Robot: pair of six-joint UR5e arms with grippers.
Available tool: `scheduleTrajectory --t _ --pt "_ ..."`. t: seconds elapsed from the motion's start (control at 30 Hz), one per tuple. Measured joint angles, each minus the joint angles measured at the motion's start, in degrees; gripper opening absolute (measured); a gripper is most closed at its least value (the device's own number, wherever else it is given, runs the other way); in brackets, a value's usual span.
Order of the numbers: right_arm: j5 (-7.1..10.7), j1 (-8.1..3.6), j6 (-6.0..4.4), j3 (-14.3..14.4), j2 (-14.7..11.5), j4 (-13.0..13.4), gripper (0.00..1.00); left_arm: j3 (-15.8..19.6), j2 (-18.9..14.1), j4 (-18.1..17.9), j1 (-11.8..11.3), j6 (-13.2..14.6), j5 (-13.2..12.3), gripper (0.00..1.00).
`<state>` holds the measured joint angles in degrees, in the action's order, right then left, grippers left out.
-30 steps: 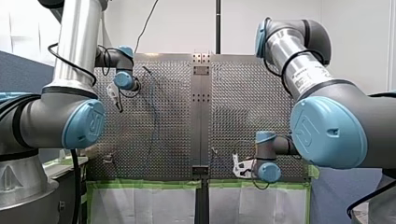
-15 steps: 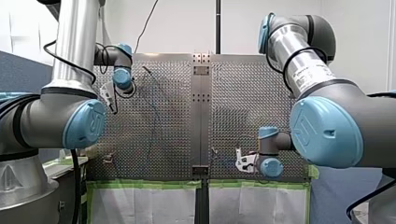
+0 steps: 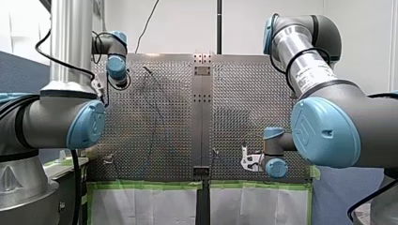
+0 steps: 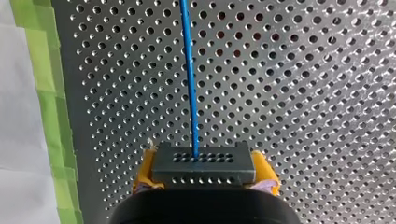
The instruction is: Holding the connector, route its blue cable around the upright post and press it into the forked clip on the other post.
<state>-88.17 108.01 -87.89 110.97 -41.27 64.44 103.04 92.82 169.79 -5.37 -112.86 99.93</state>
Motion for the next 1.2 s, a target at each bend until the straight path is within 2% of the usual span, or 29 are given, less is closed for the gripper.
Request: scheduleTrajectory --t 0.17,0.43,0.77,1.07,1.2 --pt "0.04 -0.02 -0.04 0.00 0.01 -0.15 0.00 -1.74 -2.51 2.52 -0.28 1.09 -1.87 1.00" --pt "0.39 -0.04 0.08 0.00 0.02 -0.40 0.00 -5.37 -6.32 6.34 -0.29 1.96 -3.11 1.00" --pt "0.94 -0.04 -0.02 0.00 0.01 -0.24 0.00 -10.21 -11.28 11.28 -0.25 1.76 -7.78 1.00" --pt "1.47 -0.04 -0.10 0.00 0.04 -0.18 0.00 -10.70 -15.70 15.73 1.45 3.89 -12.18 1.00" --pt "1.50 -0.03 -0.10 0.00 0.04 -0.12 0.00 -10.42 -16.52 17.80 2.29 4.31 -14.27 1.00"
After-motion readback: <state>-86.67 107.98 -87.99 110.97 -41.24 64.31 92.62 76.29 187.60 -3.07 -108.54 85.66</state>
